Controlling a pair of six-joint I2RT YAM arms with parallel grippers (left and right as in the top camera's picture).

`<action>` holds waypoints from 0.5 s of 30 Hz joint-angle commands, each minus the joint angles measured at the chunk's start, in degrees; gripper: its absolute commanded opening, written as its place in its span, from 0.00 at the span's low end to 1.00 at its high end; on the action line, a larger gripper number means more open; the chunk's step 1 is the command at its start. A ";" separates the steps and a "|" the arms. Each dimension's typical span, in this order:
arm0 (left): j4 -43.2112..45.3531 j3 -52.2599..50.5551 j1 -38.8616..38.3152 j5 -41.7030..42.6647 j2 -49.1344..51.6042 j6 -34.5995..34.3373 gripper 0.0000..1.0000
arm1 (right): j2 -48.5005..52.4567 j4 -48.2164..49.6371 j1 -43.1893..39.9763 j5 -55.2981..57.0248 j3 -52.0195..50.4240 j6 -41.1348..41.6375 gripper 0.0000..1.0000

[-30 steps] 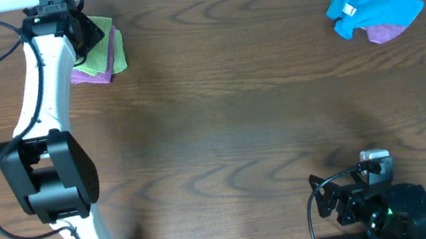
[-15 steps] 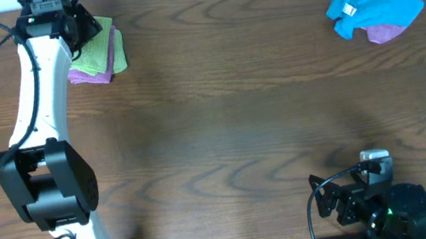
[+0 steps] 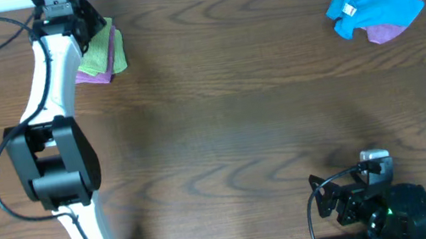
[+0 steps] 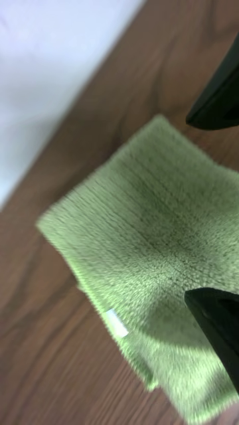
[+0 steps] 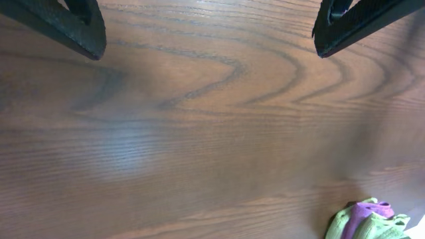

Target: Fold the cloth

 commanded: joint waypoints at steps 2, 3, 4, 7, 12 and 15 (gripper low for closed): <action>0.00 1.16 0.31 -2.99 1.73 1.75 0.76 | -0.44 -0.11 -0.63 0.57 -0.17 0.85 0.99; -0.13 1.16 0.33 -3.48 2.08 1.99 0.76 | -0.44 -0.11 -0.63 0.55 -0.17 0.85 0.99; -0.33 1.16 0.46 -3.54 2.38 2.54 0.76 | -0.44 -0.11 -0.63 0.55 -0.17 0.85 0.99; -1.05 1.16 1.14 -3.93 3.78 2.78 0.75 | -0.44 -0.11 -0.63 0.57 -0.17 0.85 0.99; -1.29 1.16 2.38 -5.01 5.57 2.78 0.75 | -0.44 -0.11 -0.63 0.57 -0.17 0.85 0.99; -1.29 1.16 2.86 -5.07 5.66 2.80 0.75 | -0.44 -0.11 -0.63 0.57 -0.17 0.85 0.99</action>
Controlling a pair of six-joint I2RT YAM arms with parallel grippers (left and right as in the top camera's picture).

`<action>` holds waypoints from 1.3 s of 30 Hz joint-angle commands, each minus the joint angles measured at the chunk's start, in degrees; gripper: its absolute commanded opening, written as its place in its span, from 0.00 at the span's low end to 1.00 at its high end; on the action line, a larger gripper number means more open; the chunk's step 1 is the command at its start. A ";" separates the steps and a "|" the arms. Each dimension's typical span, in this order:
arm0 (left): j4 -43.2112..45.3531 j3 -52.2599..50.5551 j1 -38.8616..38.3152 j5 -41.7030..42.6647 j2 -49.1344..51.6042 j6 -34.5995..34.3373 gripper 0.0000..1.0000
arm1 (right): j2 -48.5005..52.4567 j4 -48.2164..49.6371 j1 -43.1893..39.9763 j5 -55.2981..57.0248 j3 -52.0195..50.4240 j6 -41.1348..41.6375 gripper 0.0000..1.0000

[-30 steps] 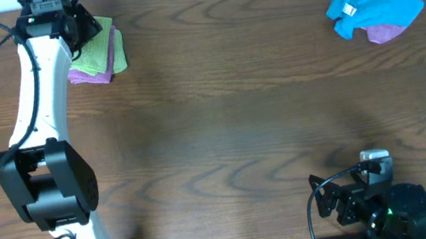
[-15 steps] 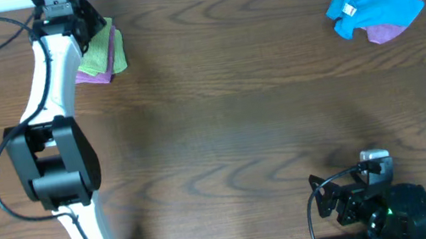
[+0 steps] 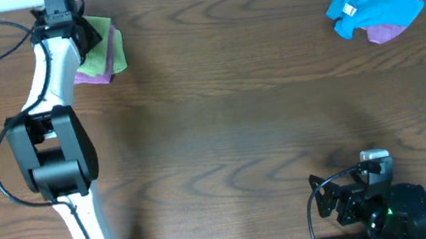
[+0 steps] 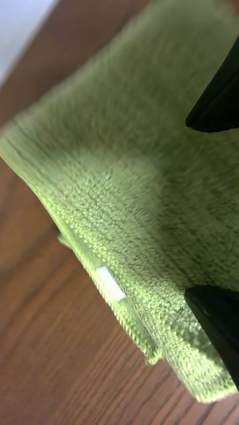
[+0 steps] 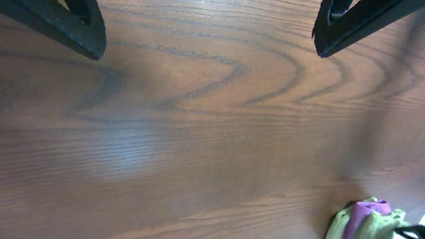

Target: Fold the cloth

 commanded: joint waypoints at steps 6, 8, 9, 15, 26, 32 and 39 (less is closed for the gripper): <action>-0.33 1.14 1.40 -1.70 0.90 1.05 0.76 | -0.44 -0.13 -0.63 0.57 -0.17 0.87 0.99; -0.33 1.11 1.60 -1.70 0.92 1.05 0.76 | -0.44 -0.13 -0.63 0.57 -0.17 0.87 0.99; -0.33 1.14 1.70 -1.68 0.92 1.03 0.76 | -0.44 -0.13 -0.63 0.55 -0.17 0.87 0.99; -0.33 1.11 2.03 -1.70 0.94 1.05 0.77 | -0.44 -0.13 -0.63 0.57 -0.17 0.87 0.99; -3.58 1.20 2.40 -1.84 -1.31 6.10 0.97 | -0.44 -0.13 -0.63 0.55 -0.15 0.87 0.99; -6.16 1.20 2.43 -1.64 -7.98 7.98 0.96 | -0.44 -0.13 -0.63 0.57 -0.17 0.87 0.99; -9.07 1.20 2.32 -0.90 -16.94 8.35 0.96 | -0.44 -0.13 -0.63 0.57 -0.17 0.87 0.99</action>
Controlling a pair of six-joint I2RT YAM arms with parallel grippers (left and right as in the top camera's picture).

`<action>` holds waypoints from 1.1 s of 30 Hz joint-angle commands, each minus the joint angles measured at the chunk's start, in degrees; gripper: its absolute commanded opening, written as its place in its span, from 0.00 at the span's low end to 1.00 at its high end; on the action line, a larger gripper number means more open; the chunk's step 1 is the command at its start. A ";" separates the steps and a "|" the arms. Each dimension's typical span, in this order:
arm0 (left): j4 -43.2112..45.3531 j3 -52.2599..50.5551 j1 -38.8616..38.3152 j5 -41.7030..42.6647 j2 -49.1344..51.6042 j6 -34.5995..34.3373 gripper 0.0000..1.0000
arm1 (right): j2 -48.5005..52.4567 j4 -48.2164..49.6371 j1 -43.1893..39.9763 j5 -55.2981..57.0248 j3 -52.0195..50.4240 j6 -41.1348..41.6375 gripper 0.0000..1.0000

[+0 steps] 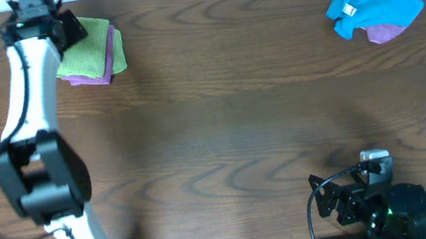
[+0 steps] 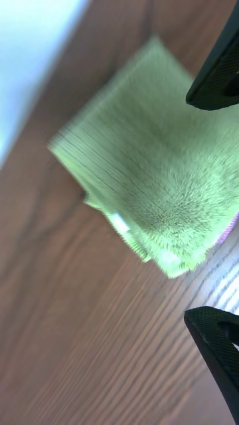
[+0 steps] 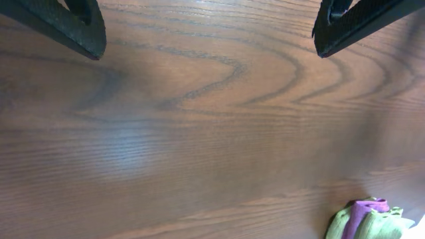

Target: Fold the cloth

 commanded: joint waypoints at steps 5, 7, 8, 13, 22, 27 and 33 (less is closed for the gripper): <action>-3.30 1.20 0.22 2.64 -10.62 1.05 0.96 | -0.44 -0.11 -0.63 0.55 -0.17 0.87 0.99; -3.96 1.20 0.22 5.29 -12.44 1.03 0.96 | -0.44 -0.11 -0.63 0.52 -0.17 0.87 0.99; -4.11 1.20 0.22 7.56 -13.44 1.03 0.96 | -0.44 -0.11 -0.63 0.55 -0.17 0.87 0.99; -4.17 1.20 0.22 17.38 -17.51 1.09 0.96 | -0.44 -0.11 -0.63 0.52 -0.15 0.87 0.99; -15.15 1.20 0.35 13.44 -24.48 2.14 0.95 | -0.44 -0.11 -0.63 0.55 -0.17 0.87 0.99; -28.94 1.01 0.50 8.50 -30.42 4.28 0.96 | -0.44 -0.11 -0.63 0.55 -0.17 0.87 0.99; -33.62 -6.64 0.50 4.98 -39.58 4.26 0.95 | -0.44 -0.11 -0.63 0.55 -0.17 0.87 0.99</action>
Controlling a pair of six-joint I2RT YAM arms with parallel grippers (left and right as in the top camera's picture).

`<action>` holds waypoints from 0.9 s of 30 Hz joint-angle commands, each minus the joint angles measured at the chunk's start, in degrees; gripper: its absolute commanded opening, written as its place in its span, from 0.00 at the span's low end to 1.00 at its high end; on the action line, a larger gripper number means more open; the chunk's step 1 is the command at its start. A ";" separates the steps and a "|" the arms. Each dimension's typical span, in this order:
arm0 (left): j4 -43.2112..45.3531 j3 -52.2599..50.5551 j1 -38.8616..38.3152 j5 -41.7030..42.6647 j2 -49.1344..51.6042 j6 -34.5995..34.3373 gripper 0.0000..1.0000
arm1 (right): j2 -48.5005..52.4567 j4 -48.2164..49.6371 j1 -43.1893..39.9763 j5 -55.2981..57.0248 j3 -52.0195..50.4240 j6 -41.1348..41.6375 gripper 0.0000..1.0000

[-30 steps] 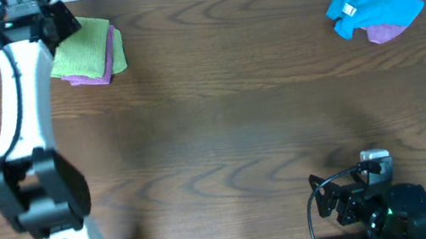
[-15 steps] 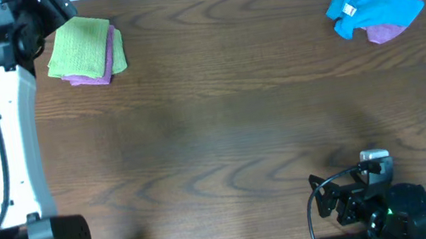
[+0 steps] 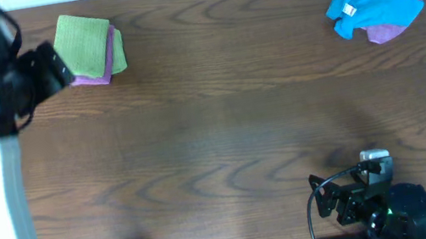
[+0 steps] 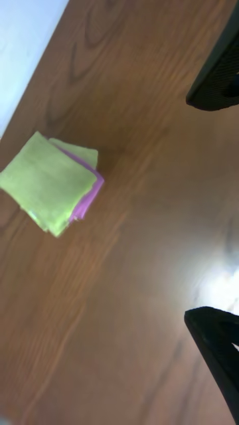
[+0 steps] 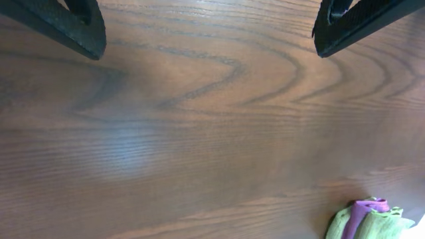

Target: Fold the cloth

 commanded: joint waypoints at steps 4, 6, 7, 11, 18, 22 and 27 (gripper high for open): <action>7.23 -19.10 0.28 -1.62 -13.31 0.96 0.95 | -0.44 -0.11 -0.63 0.57 -0.17 0.85 0.99; 12.44 -27.45 0.28 -0.22 -18.34 0.83 0.95 | -0.44 -0.11 -0.63 0.55 -0.17 0.85 0.99; 16.02 -32.46 0.20 0.46 -21.40 0.85 0.95 | -0.44 -0.11 -0.63 0.55 -0.17 0.85 0.99; 27.93 -50.31 0.11 2.12 -33.73 0.59 0.96 | -0.44 -0.11 -0.63 0.57 -0.15 0.85 0.99; 34.82 -73.94 -1.62 1.99 -56.37 0.61 0.95 | -0.44 -0.11 -0.63 0.57 -0.17 0.85 0.99; 35.67 -82.82 -2.97 1.79 -65.72 0.61 0.96 | -0.44 -0.11 -0.63 0.57 -0.17 0.85 0.99; 35.69 -89.92 -3.52 1.84 -73.75 0.61 0.95 | -0.44 -0.11 -0.63 0.55 -0.17 0.85 0.99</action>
